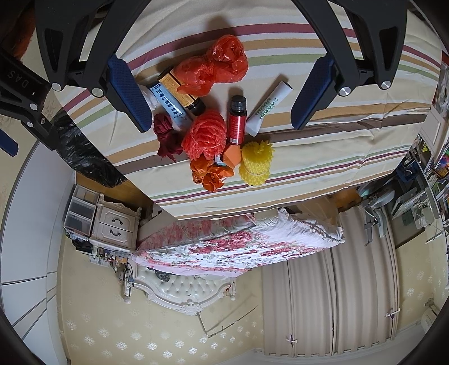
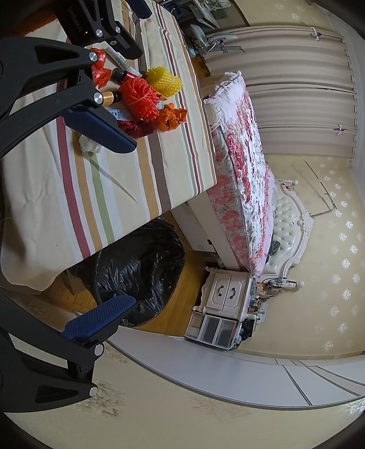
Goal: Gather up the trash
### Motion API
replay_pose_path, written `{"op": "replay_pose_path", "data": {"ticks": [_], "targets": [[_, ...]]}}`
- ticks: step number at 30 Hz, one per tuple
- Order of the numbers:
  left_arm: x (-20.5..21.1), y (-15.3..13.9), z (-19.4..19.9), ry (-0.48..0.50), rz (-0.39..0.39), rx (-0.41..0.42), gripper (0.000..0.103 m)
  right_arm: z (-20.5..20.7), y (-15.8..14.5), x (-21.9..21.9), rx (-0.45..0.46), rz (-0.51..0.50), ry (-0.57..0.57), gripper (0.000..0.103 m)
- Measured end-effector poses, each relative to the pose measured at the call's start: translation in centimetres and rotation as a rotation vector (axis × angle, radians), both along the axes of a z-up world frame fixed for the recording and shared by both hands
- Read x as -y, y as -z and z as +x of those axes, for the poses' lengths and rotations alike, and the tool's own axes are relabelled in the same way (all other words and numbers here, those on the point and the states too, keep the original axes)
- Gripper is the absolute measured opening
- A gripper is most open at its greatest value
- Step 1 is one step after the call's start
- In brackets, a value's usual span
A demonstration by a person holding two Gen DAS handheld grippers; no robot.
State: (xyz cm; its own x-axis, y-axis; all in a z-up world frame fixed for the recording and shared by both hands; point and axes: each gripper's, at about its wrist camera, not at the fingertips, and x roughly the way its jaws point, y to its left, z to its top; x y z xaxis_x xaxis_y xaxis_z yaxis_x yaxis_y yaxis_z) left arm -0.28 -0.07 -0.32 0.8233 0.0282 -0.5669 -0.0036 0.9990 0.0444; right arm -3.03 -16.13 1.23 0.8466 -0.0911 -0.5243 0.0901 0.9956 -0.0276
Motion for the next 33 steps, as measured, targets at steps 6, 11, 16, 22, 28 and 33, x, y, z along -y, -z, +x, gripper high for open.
{"op": "replay_pose_path", "data": {"ticks": [6, 11, 16, 22, 28, 33], "targets": [[0.0, 0.1, 0.0, 0.000, 0.000, -0.001, 0.097, 0.0, 0.0, 0.0, -0.001, 0.001, 0.001, 0.099], [0.4, 0.8, -0.5, 0.018, -0.004, -0.025, 0.097, 0.0, 0.1, 0.0, -0.004, 0.004, 0.000, 0.099], [-0.1, 1.0, -0.6, 0.030, -0.025, -0.053, 0.097, -0.4, 0.7, 0.2, -0.015, 0.007, -0.007, 0.099], [-2.2, 0.5, 0.0, -0.010, -0.035, -0.058, 0.097, -0.5, 1.0, 0.4, -0.025, 0.014, -0.004, 0.099], [-4.0, 0.3, 0.2, -0.052, -0.024, -0.056, 0.096, 0.1, 1.2, 0.5, -0.055, 0.028, -0.001, 0.099], [-3.3, 1.0, 0.0, -0.003, 0.018, -0.071, 0.096, 0.4, 1.7, 0.2, -0.085, 0.034, -0.016, 0.099]]}}
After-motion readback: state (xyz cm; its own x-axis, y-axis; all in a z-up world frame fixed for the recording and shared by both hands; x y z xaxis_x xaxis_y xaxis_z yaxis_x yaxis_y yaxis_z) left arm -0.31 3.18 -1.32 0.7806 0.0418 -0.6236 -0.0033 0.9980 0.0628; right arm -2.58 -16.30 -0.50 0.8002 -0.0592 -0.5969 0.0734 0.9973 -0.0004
